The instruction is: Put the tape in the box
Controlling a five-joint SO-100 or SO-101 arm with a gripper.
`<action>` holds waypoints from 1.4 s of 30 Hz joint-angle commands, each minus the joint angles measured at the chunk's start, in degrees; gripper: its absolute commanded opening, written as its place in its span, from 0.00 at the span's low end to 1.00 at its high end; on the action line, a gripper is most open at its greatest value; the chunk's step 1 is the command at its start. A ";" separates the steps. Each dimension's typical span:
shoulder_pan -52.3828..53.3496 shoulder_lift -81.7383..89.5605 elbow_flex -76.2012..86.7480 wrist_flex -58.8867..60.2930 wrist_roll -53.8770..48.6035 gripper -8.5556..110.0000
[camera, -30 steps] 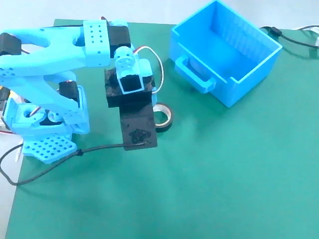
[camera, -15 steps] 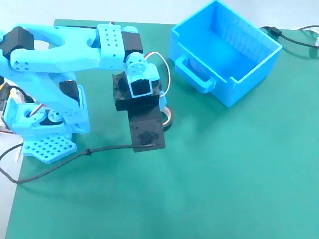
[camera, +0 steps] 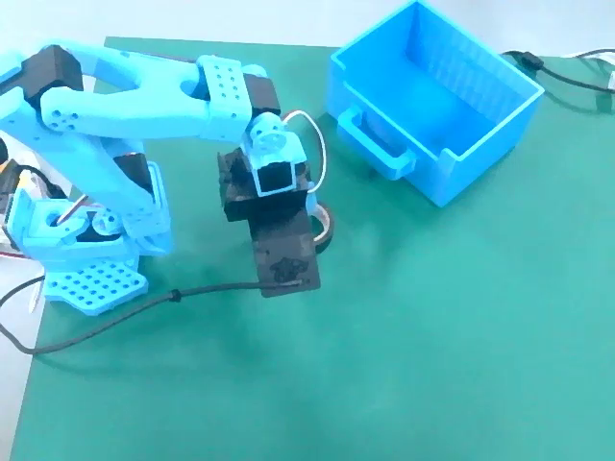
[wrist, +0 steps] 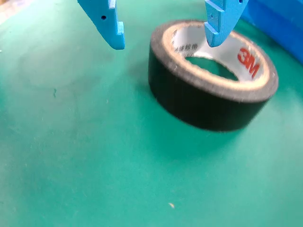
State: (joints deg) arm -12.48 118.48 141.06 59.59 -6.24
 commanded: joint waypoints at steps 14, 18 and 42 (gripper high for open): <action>-0.26 -4.92 0.70 -3.25 -0.09 0.25; -0.18 -5.01 0.79 -3.34 -0.09 0.25; -0.18 -5.01 1.05 -3.60 0.00 0.07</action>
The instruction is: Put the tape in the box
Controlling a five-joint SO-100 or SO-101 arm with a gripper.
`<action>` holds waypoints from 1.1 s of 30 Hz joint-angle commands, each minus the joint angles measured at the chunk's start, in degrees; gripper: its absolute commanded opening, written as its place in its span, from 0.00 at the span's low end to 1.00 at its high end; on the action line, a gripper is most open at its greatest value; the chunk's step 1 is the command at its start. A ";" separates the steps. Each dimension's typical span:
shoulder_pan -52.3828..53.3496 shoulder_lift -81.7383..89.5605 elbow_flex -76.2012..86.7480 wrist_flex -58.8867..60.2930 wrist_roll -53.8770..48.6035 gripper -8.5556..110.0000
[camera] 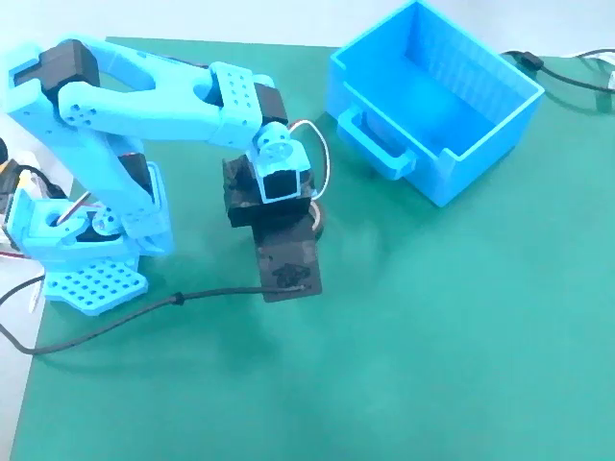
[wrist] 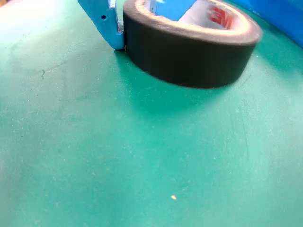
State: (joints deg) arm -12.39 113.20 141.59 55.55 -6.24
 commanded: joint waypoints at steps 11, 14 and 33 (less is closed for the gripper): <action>-0.09 0.26 0.62 0.35 0.00 0.07; 0.00 0.26 0.62 0.35 0.00 0.07; 2.64 7.65 -2.55 4.13 -0.09 0.07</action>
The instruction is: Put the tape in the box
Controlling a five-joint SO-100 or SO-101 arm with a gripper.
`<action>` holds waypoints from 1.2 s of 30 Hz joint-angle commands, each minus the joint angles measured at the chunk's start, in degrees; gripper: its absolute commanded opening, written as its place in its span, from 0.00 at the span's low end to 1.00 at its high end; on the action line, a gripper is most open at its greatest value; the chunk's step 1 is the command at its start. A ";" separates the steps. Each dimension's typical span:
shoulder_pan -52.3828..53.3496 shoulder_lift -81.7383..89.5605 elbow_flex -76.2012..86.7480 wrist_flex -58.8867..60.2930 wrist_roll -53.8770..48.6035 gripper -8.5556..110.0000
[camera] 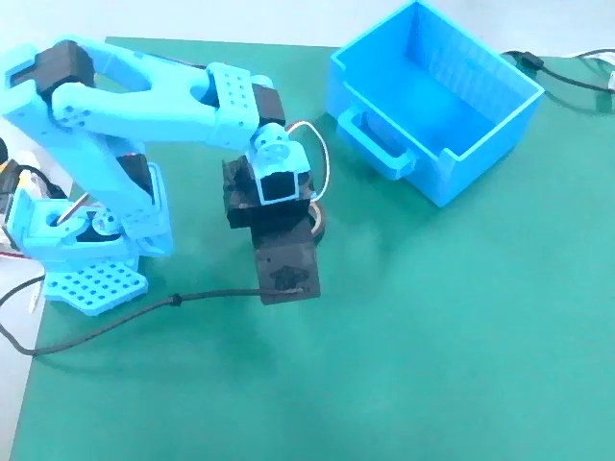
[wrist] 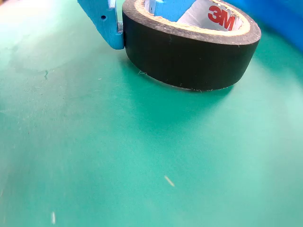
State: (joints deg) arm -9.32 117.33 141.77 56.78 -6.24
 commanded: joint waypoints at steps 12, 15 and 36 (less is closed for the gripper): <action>0.18 13.80 -19.69 16.00 -0.35 0.07; 0.09 13.18 -26.37 18.11 -0.35 0.07; -9.76 -7.29 -57.39 14.06 1.85 0.07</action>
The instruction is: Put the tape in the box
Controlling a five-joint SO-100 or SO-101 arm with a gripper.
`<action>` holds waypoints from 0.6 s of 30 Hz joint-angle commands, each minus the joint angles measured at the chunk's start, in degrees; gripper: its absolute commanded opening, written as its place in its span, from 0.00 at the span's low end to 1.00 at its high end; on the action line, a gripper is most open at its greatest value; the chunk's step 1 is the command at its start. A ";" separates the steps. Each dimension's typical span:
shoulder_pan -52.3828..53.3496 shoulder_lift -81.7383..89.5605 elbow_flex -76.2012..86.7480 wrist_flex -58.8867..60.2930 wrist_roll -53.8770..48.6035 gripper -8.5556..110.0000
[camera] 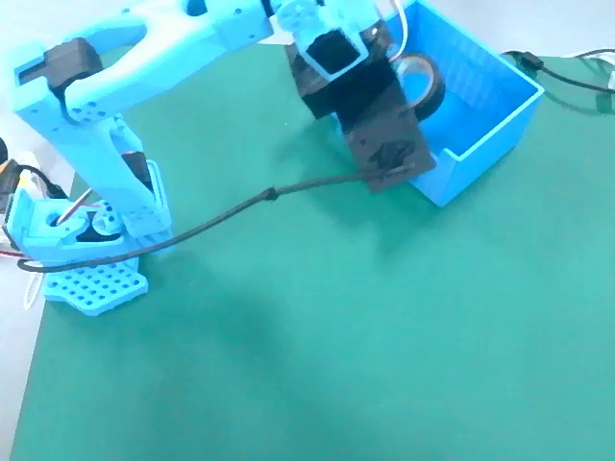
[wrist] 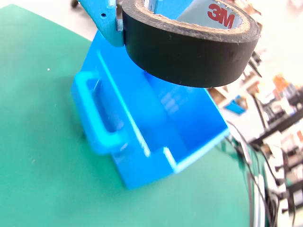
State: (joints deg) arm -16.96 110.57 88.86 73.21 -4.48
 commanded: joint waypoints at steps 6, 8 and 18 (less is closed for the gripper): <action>-5.89 -7.38 -4.48 -9.58 0.88 0.07; -6.86 -9.84 -4.48 -12.39 1.05 0.07; -8.26 -21.88 -9.58 -19.95 2.20 0.07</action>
State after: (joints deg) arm -23.91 89.65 87.63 54.32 -2.37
